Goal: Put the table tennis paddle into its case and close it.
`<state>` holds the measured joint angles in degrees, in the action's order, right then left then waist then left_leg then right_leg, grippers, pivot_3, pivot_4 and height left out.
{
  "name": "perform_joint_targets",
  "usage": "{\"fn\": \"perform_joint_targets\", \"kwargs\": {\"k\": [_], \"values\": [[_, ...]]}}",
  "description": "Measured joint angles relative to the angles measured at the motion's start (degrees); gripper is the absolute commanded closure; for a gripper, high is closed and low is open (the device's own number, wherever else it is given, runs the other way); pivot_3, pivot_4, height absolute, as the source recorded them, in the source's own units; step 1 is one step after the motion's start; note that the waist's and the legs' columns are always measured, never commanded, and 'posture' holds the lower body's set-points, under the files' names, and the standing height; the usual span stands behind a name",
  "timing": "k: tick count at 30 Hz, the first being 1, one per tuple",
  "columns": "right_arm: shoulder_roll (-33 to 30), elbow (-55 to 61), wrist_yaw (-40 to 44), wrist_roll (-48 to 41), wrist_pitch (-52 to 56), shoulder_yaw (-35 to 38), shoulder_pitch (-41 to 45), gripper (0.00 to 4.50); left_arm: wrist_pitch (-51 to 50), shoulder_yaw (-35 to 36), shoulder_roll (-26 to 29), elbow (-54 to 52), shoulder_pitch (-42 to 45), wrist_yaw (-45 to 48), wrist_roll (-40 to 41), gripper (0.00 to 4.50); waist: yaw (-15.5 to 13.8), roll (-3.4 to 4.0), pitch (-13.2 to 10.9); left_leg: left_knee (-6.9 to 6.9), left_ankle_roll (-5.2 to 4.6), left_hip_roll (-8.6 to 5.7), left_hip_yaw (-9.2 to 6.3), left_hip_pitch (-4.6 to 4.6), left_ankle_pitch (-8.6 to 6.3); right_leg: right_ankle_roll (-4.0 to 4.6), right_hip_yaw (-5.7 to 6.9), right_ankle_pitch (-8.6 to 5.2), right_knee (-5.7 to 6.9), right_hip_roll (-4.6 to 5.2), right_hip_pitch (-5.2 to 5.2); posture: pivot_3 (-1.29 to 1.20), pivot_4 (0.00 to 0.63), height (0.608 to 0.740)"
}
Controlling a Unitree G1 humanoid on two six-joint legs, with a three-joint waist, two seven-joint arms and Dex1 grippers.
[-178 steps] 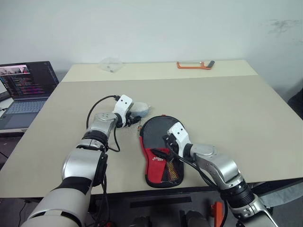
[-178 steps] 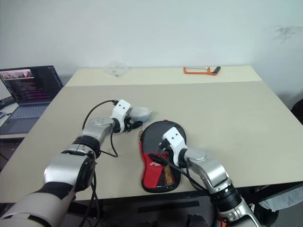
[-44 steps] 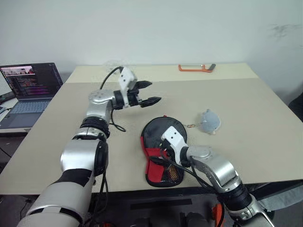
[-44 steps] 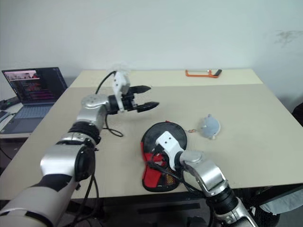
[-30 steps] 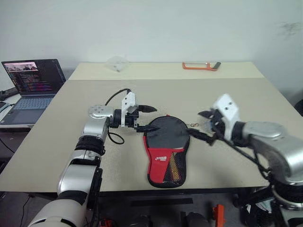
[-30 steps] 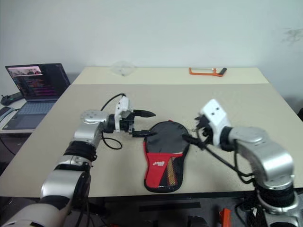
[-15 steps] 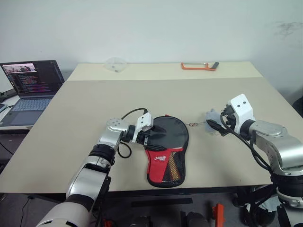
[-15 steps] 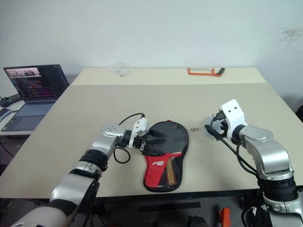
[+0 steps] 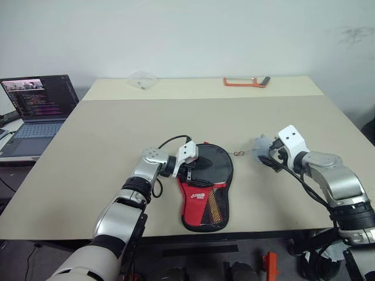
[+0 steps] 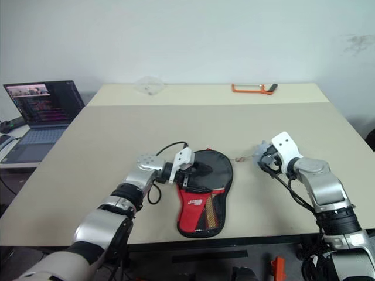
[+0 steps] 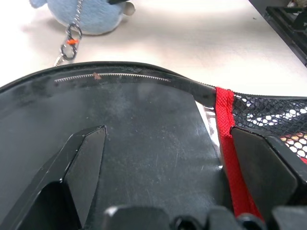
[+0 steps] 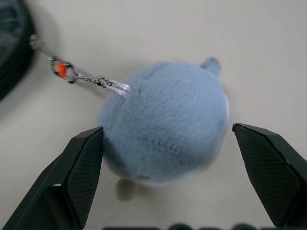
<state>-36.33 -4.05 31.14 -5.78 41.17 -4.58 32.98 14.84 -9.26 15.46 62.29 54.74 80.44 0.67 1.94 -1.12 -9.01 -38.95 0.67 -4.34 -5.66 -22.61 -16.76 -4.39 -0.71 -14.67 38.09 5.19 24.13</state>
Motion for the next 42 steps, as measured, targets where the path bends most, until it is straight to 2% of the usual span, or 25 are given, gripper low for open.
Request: {"fn": "perform_joint_targets", "kwargs": {"k": [5,7,16,20,26,32,42], "values": [[2.5,-4.5,-0.1,1.3,-2.7,-1.2,2.0,0.00,0.9,0.0,0.2,0.6,0.0,0.0,-0.5,0.01,-0.1,0.00,0.0,-0.01,0.02,-0.01,0.00,0.00,0.01,0.00,-0.01,0.00,-0.01,0.00,-0.01,0.00,0.150,0.740],[3.5,-6.0,-0.2,1.9,-3.3,-1.7,2.2,0.36,2.1,0.0,0.5,1.1,0.0,-0.2,-0.9,0.00,-0.1,0.01,0.0,0.00,0.03,0.00,-0.01,0.02,0.02,0.00,0.00,0.00,0.00,0.00,-0.01,0.00,0.150,0.740],[4.1,-7.4,-0.7,3.2,-4.6,-2.2,2.3,3.10,4.4,0.0,1.1,2.6,0.0,-1.1,-1.5,0.00,0.0,0.03,0.1,-0.01,0.02,0.00,0.01,0.19,0.02,0.00,-0.04,0.00,0.08,-0.01,-0.12,0.00,0.150,0.740],[2.0,-4.0,0.1,3.2,-3.3,-1.7,0.4,3.84,4.8,-0.1,0.8,3.2,0.2,-1.1,-1.5,0.00,-0.1,0.04,0.1,0.00,0.01,-0.01,0.00,0.20,0.01,0.00,-0.03,0.00,0.08,-0.01,-0.13,0.00,0.150,0.740],[-6.5,11.9,5.1,0.8,4.7,0.5,-7.8,3.99,6.7,-0.4,0.5,5.0,1.2,-1.1,-2.2,0.00,-0.3,0.06,0.1,0.00,-0.17,-0.01,-0.02,0.20,-0.09,-0.01,0.02,0.00,0.01,0.00,-0.22,0.00,0.150,0.740],[-12.1,31.9,9.0,-5.1,16.6,4.2,-18.7,4.01,6.8,-0.5,-0.9,7.2,2.5,-2.6,-4.0,0.00,-1.0,0.03,0.1,0.01,-0.31,-0.01,-0.21,0.76,-0.17,-0.05,0.22,-0.03,-0.23,0.02,-0.96,0.00,0.150,0.740],[-10.9,57.5,7.4,-14.8,34.4,9.0,-31.0,4.01,6.6,-0.5,-4.3,9.5,4.3,-5.3,-6.1,0.00,-3.2,-0.05,0.2,-0.03,-0.31,-0.05,-0.35,0.74,-0.17,-0.06,0.37,-0.03,-0.30,0.06,-1.06,0.00,0.150,0.740]]}}
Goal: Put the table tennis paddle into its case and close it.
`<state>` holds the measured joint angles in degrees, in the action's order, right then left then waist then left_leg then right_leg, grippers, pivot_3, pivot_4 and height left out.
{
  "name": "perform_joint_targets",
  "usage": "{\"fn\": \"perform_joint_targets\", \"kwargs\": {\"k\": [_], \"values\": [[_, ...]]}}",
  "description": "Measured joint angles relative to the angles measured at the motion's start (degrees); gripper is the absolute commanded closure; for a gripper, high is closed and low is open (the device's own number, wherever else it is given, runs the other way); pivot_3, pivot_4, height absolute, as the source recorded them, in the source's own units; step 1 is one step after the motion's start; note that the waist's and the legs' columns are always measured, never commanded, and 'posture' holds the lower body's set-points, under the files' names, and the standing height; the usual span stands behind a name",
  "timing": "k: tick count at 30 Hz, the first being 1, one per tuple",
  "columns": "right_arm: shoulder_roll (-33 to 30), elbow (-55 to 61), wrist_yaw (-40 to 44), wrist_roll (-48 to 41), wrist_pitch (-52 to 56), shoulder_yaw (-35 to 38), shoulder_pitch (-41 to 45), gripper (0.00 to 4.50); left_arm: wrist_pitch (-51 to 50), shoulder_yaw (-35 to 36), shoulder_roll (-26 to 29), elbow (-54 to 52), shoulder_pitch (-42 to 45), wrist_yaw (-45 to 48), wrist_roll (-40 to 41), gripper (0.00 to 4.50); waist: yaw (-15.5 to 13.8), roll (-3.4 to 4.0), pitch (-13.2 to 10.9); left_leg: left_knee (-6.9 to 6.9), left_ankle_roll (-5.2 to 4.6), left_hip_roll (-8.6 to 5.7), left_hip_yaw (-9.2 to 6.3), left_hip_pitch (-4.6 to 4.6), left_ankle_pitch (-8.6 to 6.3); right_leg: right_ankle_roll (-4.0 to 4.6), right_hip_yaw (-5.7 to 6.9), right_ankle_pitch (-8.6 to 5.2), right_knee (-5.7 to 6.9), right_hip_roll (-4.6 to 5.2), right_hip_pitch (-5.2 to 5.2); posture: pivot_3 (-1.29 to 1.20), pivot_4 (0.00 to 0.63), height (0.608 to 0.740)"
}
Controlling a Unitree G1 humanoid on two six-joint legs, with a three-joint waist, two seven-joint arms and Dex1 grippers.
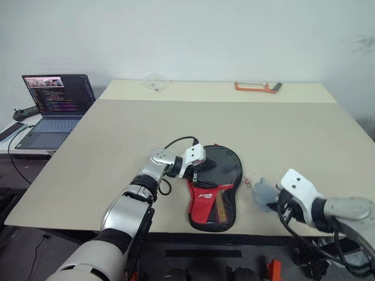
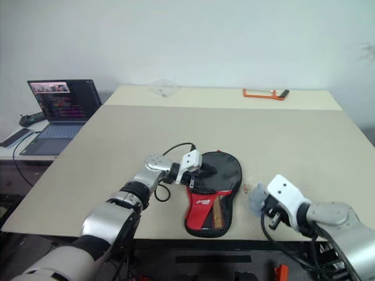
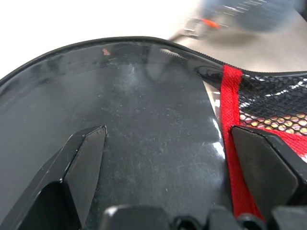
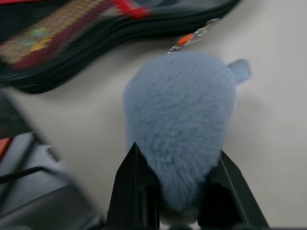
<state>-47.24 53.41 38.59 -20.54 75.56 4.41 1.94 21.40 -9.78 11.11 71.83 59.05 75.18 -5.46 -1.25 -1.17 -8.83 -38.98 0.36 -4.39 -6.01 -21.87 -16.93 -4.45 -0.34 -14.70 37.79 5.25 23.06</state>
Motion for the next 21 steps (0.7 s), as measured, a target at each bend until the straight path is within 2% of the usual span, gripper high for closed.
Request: {"fn": "perform_joint_targets", "kwargs": {"k": [5,11,15,18,21], "values": [[-1.0,4.2,-0.5,-6.6,2.8,3.8,-4.1,4.04,-0.5,0.0,-1.3,0.9,0.8,-1.8,-1.2,0.00,-0.2,-0.03,0.0,0.00,-0.01,0.01,-0.17,0.20,-0.01,-0.01,0.24,-0.01,-0.14,0.01,-0.40,0.00,0.150,0.740],[-8.1,4.3,-3.8,-20.3,0.6,12.3,-11.7,4.04,-0.9,-0.1,-3.5,1.5,1.6,-3.5,-2.8,0.00,-0.4,-0.01,0.0,0.07,-0.11,0.06,-0.66,0.36,-0.08,-0.02,0.87,-0.01,-0.75,0.04,-1.03,0.00,0.150,0.740],[-14.3,4.2,-10.3,-33.9,-5.6,16.0,-19.7,4.04,-1.0,-0.6,-4.5,1.7,2.3,-4.3,-3.5,0.00,-0.5,-0.04,0.0,0.06,-0.19,-0.05,-0.66,0.31,-0.14,-0.13,0.94,-0.08,-0.87,0.23,-1.10,0.00,0.150,0.740],[-19.4,4.5,-16.7,-45.4,-11.3,15.7,-25.0,4.04,-0.9,-1.1,-5.3,1.8,2.6,-5.6,-4.1,0.00,-0.6,-0.08,0.0,0.05,-0.28,-0.08,-0.63,0.32,-0.19,-0.17,0.95,-0.10,-0.94,0.32,-1.18,0.00,0.150,0.740],[-23.7,4.7,-21.7,-52.5,-15.9,14.2,-26.7,4.04,-1.0,-1.3,-5.8,2.0,2.8,-6.6,-4.7,0.00,-0.4,-0.12,0.0,0.05,-0.32,-0.07,-0.61,0.40,-0.21,-0.19,0.95,-0.11,-0.92,0.33,-1.27,0.00,0.150,0.740]]}}
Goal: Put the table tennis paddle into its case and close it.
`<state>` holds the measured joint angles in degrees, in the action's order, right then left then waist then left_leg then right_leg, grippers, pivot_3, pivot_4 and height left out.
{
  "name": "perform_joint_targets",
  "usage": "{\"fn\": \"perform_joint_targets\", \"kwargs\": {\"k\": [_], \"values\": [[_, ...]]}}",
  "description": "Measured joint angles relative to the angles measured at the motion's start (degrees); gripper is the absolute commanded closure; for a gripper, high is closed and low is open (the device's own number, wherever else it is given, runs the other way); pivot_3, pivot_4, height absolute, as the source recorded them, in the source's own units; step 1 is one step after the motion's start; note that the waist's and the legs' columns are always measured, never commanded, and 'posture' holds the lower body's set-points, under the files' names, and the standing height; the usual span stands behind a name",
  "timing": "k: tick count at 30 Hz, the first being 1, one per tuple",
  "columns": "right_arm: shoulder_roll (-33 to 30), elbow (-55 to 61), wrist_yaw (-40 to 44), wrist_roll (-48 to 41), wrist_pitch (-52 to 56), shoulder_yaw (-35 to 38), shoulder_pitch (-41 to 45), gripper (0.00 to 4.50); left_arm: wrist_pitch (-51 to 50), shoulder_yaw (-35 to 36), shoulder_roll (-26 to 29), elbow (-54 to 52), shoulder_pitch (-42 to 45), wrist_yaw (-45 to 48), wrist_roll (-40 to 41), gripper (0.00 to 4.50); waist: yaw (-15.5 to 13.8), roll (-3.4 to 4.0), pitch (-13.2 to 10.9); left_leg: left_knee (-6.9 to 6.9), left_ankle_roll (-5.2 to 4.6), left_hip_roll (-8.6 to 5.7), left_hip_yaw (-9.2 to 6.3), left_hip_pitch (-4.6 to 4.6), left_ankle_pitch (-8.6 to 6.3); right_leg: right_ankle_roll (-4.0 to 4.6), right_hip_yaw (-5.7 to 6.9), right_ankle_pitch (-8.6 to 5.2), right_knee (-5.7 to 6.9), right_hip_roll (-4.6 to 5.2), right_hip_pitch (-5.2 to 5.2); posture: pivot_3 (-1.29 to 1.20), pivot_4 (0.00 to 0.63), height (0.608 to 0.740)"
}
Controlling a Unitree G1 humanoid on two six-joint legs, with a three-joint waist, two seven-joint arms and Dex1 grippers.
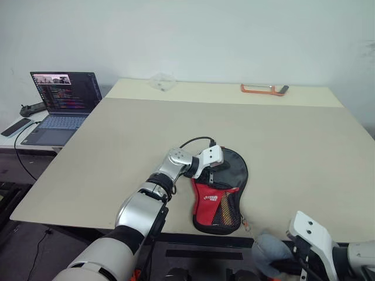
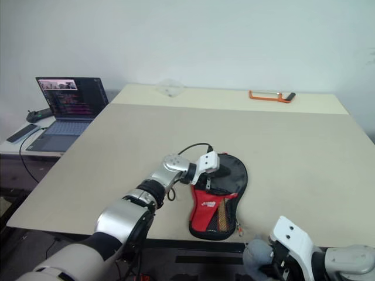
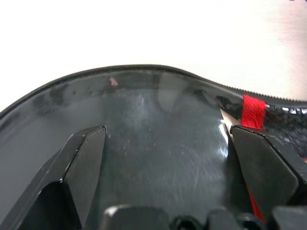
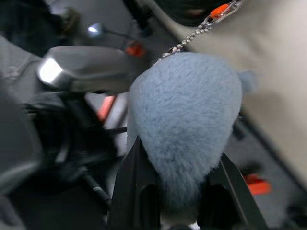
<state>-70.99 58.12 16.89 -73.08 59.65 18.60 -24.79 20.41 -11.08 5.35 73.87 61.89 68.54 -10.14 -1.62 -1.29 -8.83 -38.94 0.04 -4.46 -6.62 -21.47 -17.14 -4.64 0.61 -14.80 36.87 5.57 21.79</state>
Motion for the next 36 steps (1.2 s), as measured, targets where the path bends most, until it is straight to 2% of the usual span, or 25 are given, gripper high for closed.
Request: {"fn": "perform_joint_targets", "kwargs": {"k": [7,12,18,19,20,24,27,31,36], "values": [[-6.7,-0.2,-5.9,-10.3,-7.9,-6.7,1.4,4.06,0.1,-0.8,-0.8,0.1,0.5,-1.4,-1.0,0.00,0.0,-0.06,0.0,0.01,-0.02,0.01,-0.02,0.07,-0.01,-0.02,0.04,-0.01,-0.02,0.00,-0.10,0.00,0.150,0.740],[-5.1,-0.6,-7.8,-13.9,-9.0,-13.7,6.5,4.06,0.3,-0.8,-1.0,0.2,0.7,-1.5,-1.3,0.00,0.0,-0.11,-0.1,0.01,-0.02,0.01,-0.04,0.06,-0.01,-0.02,0.05,-0.01,-0.04,0.00,-0.09,0.00,0.150,0.740],[-3.5,-0.9,-8.3,-11.0,-11.2,-20.3,7.4,4.06,1.1,-0.8,-0.5,0.3,0.6,-1.6,-1.3,0.00,0.2,-0.13,-0.1,0.02,-0.03,0.03,-0.03,0.08,-0.02,-0.03,0.03,-0.02,-0.02,-0.03,-0.08,0.00,0.150,0.740],[-3.4,-0.9,-8.3,-10.7,-11.8,-20.6,7.1,3.33,1.2,-0.8,-0.5,0.2,0.5,-1.6,-1.3,0.00,0.2,-0.13,-0.1,0.01,-0.03,0.03,-0.02,0.09,-0.02,-0.03,0.02,-0.02,-0.01,-0.03,-0.08,0.00,0.150,0.740],[-3.6,-0.9,-7.9,-10.2,-12.5,-20.5,6.4,3.15,1.3,-0.8,-0.4,0.2,0.4,-1.6,-1.3,0.00,0.2,-0.12,-0.1,0.01,-0.03,0.05,-0.02,0.11,-0.02,-0.04,0.02,-0.02,-0.01,-0.05,-0.09,0.00,0.150,0.740],[-5.7,-0.7,-4.2,-8.8,-14.6,-19.4,4.1,1.79,1.5,-0.8,0.4,-0.3,-0.4,-1.6,-1.1,0.00,0.3,-0.15,-0.1,0.05,-0.03,0.09,0.00,0.33,-0.02,-0.07,0.00,-0.05,-0.01,-0.09,-0.29,0.00,0.150,0.740],[-6.7,0.0,-1.5,-7.7,-15.0,-14.7,2.8,0.68,1.7,-0.5,1.6,-0.9,-1.3,-1.5,-0.6,0.00,0.7,-0.17,-0.1,0.13,-0.02,0.17,0.08,0.55,-0.03,-0.30,-0.08,-0.19,-0.02,-0.12,-0.43,0.00,0.150,0.740],[-6.6,-0.7,1.7,-8.7,-14.7,-7.3,4.4,0.68,2.4,0.2,3.1,-1.7,-2.8,-1.4,0.6,0.00,1.4,-0.27,-0.1,0.13,-0.01,0.34,0.14,0.60,-0.03,-0.31,-0.15,-0.20,-0.02,-0.26,-0.43,0.00,0.150,0.740],[-6.8,-4.2,6.5,-10.2,-13.5,-5.9,11.7,0.68,3.1,0.3,4.6,-2.9,-3.7,-0.1,1.4,0.00,1.8,-0.25,-0.1,0.15,0.00,0.52,0.21,0.63,-0.03,-0.21,-0.16,-0.17,-0.02,-0.37,-0.38,0.00,0.150,0.740]]}}
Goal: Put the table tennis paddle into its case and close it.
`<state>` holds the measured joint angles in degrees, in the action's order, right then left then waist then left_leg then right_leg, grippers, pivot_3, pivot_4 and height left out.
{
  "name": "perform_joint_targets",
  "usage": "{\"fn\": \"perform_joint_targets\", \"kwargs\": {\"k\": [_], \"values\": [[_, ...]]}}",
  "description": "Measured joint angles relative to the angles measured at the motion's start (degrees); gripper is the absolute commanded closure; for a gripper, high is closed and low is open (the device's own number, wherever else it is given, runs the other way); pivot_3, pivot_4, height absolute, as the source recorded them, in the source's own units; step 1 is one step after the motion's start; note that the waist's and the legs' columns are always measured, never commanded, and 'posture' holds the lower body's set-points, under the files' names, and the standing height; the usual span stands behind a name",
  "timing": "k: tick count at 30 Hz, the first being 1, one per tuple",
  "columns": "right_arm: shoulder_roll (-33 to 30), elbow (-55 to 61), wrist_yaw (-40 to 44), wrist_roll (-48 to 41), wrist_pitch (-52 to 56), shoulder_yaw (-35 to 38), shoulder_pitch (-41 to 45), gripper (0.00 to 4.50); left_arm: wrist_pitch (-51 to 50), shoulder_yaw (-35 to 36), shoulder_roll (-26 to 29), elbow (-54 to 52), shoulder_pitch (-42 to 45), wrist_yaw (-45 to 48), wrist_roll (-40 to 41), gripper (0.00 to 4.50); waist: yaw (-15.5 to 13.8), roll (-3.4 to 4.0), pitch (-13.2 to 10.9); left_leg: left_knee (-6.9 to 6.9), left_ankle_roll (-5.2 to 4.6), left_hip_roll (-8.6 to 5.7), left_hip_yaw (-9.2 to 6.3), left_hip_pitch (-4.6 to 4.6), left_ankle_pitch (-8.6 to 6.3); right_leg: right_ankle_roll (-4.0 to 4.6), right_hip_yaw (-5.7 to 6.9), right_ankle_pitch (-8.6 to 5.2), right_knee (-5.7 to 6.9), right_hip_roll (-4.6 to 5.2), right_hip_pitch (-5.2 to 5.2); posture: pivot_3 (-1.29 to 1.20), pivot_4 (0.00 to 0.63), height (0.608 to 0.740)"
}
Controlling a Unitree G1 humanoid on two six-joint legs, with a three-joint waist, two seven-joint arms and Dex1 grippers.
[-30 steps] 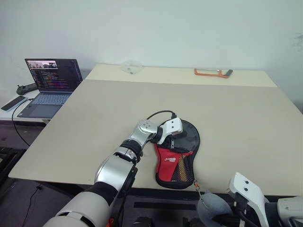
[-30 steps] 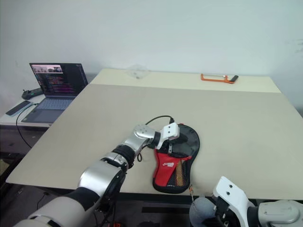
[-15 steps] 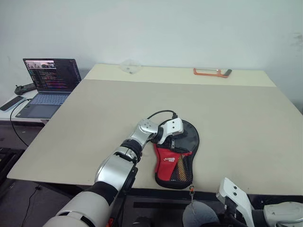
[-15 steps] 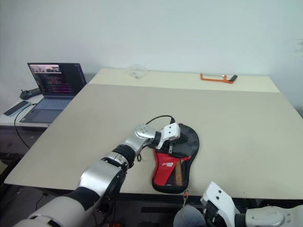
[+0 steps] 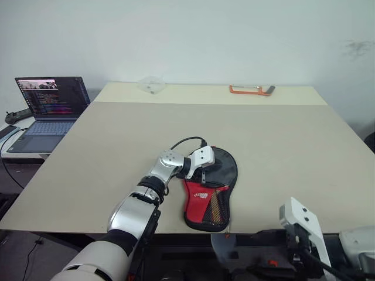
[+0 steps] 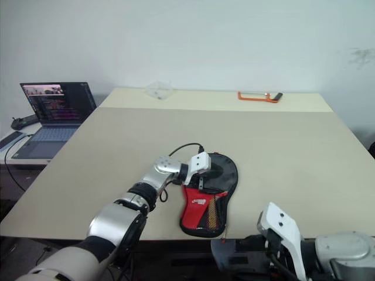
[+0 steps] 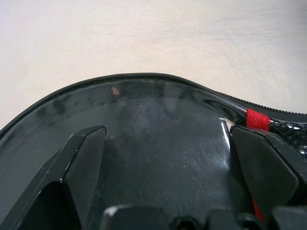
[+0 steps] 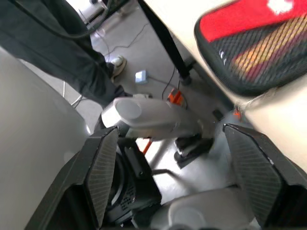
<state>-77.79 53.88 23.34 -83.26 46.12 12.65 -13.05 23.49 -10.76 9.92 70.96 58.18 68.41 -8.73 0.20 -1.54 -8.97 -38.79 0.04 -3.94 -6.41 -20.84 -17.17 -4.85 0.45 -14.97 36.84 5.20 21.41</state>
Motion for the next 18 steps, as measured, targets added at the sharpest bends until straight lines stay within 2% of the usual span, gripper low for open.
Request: {"fn": "perform_joint_targets", "kwargs": {"k": [4,8,11,14,18], "values": [[2.7,-5.8,2.7,5.8,0.0,-3.5,11.0,0.68,0.6,0.6,1.5,-0.7,-0.4,1.5,1.4,0.00,0.2,-0.01,0.0,0.03,0.01,0.08,0.07,-0.05,0.00,0.08,-0.01,0.05,-0.01,-0.04,0.11,0.00,0.150,0.740],[13.9,-15.6,3.4,19.5,-2.1,-12.9,24.6,0.68,-1.2,3.3,4.5,-1.5,-1.1,3.8,4.1,0.00,0.5,0.08,-0.2,0.05,0.04,0.11,0.16,-0.19,0.02,0.18,-0.08,0.10,0.07,-0.13,0.38,0.00,0.150,0.740],[27.1,-28.0,5.2,32.1,-8.3,-19.9,33.2,0.68,-5.6,6.9,6.8,-5.2,-3.0,5.8,8.4,0.00,0.7,0.05,-0.3,-0.01,0.11,0.04,0.13,-0.53,0.06,0.48,-0.10,0.29,0.27,-0.16,0.84,0.00,0.150,0.740],[35.7,-40.9,8.8,43.1,-15.2,-25.1,38.6,0.68,-11.0,9.0,8.1,-15.1,-5.9,7.6,12.8,0.00,0.7,0.11,-0.3,-0.10,0.46,-0.19,0.03,-1.29,0.27,0.49,-0.11,0.30,0.34,-0.02,1.60,0.00,0.150,0.740],[40.7,-55.1,14.3,51.6,-24.0,-25.6,41.2,0.68,-22.0,10.8,12.5,-34.6,-15.4,7.1,17.8,0.00,1.5,0.15,-0.3,-0.07,0.49,-0.38,0.00,-2.03,0.25,0.47,-0.10,0.29,0.18,0.19,2.26,0.00,0.150,0.740]]}}
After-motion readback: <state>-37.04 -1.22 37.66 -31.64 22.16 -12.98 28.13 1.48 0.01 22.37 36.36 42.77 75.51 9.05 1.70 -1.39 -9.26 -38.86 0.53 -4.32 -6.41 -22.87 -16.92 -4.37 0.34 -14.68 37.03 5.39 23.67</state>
